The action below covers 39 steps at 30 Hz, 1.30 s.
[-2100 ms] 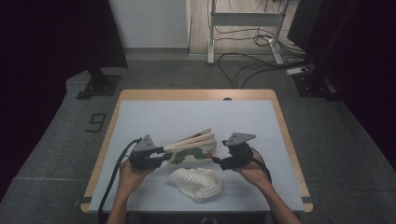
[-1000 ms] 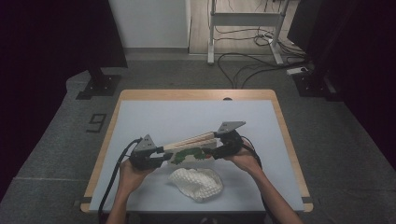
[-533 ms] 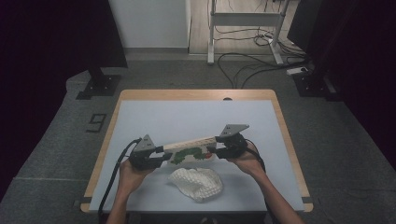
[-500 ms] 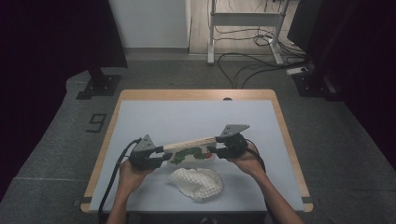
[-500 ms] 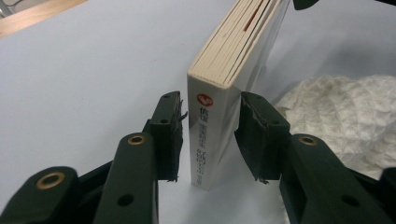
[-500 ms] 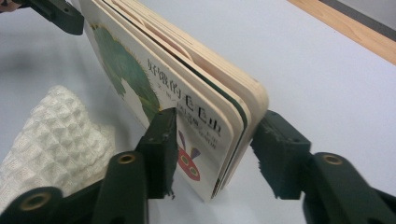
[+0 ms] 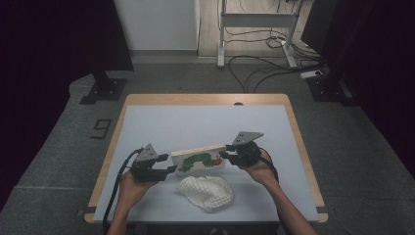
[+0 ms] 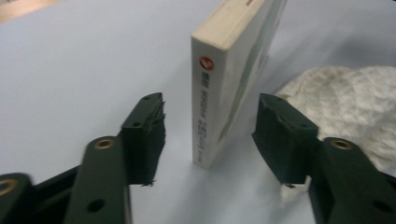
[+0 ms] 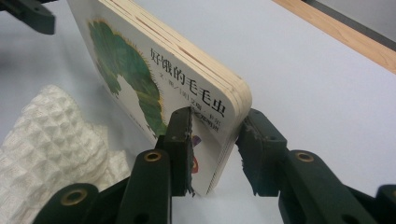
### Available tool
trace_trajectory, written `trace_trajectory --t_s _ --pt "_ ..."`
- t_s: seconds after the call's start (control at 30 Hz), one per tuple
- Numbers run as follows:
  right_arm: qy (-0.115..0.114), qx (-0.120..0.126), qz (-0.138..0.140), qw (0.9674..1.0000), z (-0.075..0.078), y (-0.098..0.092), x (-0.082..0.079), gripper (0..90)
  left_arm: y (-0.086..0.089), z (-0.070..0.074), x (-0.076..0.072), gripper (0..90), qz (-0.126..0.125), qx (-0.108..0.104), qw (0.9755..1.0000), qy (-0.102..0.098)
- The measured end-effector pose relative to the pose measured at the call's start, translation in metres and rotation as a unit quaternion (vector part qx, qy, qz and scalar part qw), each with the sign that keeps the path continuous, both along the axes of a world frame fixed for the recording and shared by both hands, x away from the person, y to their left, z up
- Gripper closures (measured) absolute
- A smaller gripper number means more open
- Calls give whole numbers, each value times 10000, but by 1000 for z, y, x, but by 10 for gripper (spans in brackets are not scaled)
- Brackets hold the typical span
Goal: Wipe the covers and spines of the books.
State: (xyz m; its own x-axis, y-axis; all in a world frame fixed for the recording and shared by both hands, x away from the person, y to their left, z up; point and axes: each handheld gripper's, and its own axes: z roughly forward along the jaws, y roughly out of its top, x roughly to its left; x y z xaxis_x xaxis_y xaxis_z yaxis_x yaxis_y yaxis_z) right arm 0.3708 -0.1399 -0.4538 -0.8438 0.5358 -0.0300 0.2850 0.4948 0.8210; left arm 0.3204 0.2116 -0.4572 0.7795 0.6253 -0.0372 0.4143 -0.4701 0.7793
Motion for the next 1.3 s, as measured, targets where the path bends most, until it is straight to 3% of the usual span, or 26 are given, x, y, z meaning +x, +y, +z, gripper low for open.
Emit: trace_trajectory --t_s 0.1,0.27,0.33,0.53,0.73,0.83,0.9,1.07,1.17,1.27,1.3 --pt "-23 -15 1 10000 0 0 -1 656 1 1 -8 338 -67 -11 9999 102" --pt "-31 -12 5 10000 0 0 -1 656 3 1 -21 272 -143 -89 9998 108" --pt "-33 -20 -5 10000 0 0 -1 656 0 2 -30 264 -322 -180 9992 138" --pt "-41 5 -51 10000 0 0 -1 653 -19 3 -39 212 -728 -105 9971 180" --pt "-43 -22 -44 10000 0 1 -2 653 -41 0 -37 155 -995 -113 9946 278" --pt "-41 -20 -44 10000 0 1 -3 653 -61 -4 -34 154 -1334 -91 9901 436" --pt "-40 -8 -36 10000 0 0 -3 652 -73 -7 -33 152 -1438 59 9886 439" --pt "-49 -19 -27 10000 0 0 -3 649 -95 -15 -28 151 -1616 192 9859 403" --pt "-67 -27 -21 10000 0 1 -3 647 -102 -20 -25 170 -1638 252 9854 389" --pt "-54 -21 -25 10000 0 1 -3 642 -108 -30 -21 209 -1645 318 9847 481" --pt "-59 -22 -26 10000 0 1 -3 641 -111 -37 -20 226 -1706 423 9828 566"
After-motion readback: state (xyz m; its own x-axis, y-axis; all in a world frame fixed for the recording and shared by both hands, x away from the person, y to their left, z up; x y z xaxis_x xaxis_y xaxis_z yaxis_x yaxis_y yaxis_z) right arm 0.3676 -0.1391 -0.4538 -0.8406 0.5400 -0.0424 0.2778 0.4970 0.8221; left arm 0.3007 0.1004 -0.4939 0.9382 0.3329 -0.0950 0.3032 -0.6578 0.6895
